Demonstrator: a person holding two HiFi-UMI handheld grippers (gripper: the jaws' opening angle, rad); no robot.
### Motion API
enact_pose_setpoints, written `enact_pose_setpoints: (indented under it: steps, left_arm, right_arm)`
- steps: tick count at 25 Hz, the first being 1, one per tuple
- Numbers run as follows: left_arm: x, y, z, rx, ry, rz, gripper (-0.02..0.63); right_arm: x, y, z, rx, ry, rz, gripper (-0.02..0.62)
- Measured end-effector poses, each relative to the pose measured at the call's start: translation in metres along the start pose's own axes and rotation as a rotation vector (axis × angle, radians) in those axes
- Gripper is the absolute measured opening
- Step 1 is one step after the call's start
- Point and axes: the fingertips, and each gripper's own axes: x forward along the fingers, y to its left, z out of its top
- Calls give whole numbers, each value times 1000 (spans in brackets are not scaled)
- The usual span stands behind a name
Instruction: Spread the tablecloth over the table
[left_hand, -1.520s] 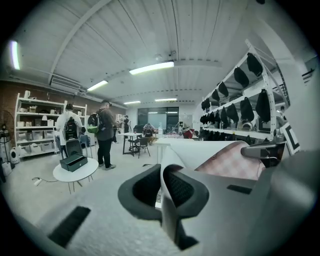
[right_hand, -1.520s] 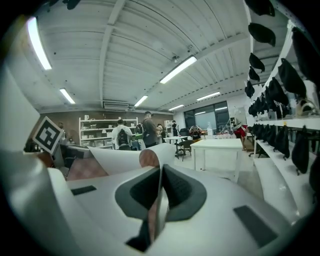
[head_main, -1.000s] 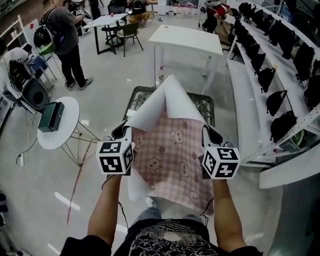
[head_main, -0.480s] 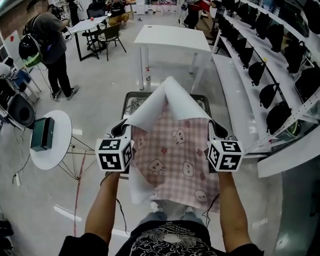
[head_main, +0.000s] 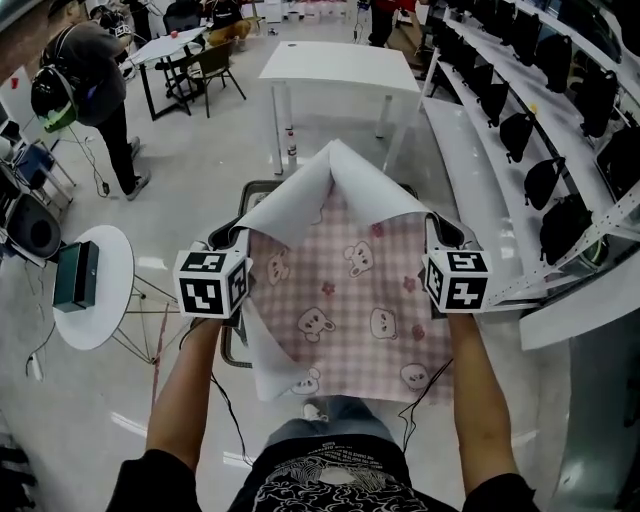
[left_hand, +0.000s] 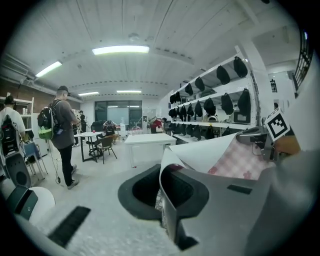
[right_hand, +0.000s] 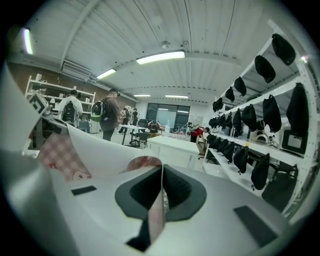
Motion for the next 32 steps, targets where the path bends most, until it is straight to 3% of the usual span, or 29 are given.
enact_pose_setpoints:
  steps: [11,21,27,32]
  left_arm:
    - [77,26,-12,5,72,40,9]
    - [114,40,-60,65,184,56,9]
    - [122,33,-71,78,232,32,9]
    - [130,15,-94,60,249,-32,11]
  right_arm:
    - [82,-37,-31,15,50,20,6]
    - [125,-23,-84,-13,141,67,6]
    - [130,-20,-90,-73,157,78,6]
    - [128,-11,-115,-115,174,88,6]
